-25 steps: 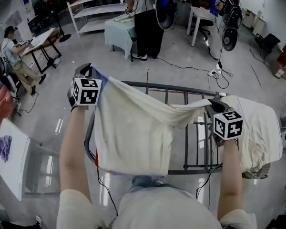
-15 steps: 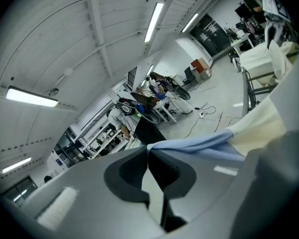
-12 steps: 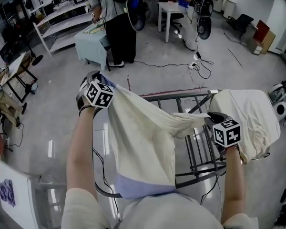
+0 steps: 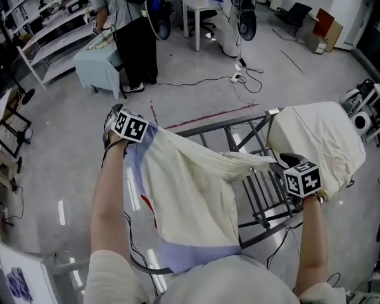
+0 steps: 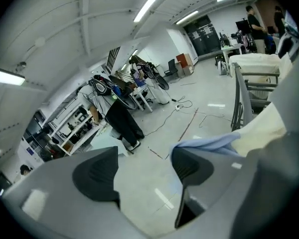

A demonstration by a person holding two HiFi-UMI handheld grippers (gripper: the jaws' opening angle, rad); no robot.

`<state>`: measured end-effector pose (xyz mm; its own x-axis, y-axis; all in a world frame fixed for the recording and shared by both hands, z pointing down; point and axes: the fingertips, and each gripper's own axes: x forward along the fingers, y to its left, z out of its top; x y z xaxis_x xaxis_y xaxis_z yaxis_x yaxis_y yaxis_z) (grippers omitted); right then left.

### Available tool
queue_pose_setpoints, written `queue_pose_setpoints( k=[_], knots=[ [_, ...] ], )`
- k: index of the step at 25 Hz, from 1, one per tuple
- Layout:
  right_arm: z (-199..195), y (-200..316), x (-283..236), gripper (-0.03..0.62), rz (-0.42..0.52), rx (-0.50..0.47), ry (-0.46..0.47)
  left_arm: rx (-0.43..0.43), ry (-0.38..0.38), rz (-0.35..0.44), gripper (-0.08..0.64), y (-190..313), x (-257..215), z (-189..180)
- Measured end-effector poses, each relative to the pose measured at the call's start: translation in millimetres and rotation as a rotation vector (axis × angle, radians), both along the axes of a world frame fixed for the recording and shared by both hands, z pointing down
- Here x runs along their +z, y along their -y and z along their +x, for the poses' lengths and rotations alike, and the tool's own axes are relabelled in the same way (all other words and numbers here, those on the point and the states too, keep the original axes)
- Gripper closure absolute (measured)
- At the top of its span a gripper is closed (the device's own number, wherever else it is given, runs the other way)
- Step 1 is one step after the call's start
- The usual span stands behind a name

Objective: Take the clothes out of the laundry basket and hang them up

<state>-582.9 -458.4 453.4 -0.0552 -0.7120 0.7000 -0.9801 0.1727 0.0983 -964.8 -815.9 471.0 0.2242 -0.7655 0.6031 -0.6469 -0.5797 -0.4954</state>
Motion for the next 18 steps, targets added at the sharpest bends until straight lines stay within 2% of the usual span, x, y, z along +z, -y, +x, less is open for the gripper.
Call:
queue_pose_setpoints(
  k=[3,6,10,13,18],
  knots=[
    [4.1,-13.0,8.2,0.405,-0.026,0.017,-0.016,-0.040,-0.076,-0.075,0.187,-2.4,10.9,-5.7],
    [13.0,-29.4,11.5,0.407,-0.038,0.048,-0.030,-0.066,-0.106,-0.173,0.172,-9.8,21.7,-18.7],
    [20.9,-38.1,5.3,0.416,0.014,0.112,-0.025,-0.079,-0.145,-0.192,0.169,-18.5,26.4,-32.9],
    [9.2,-33.9,-3.9,0.437,0.068,0.105,-0.014,-0.101,-0.130,-0.235,0.169,-25.2,35.7,-44.6],
    [-32.9,-30.0,-1.0,0.447,0.096,0.013,0.021,-0.115,-0.070,-0.253,0.169,-42.4,46.2,-63.0]
  ],
)
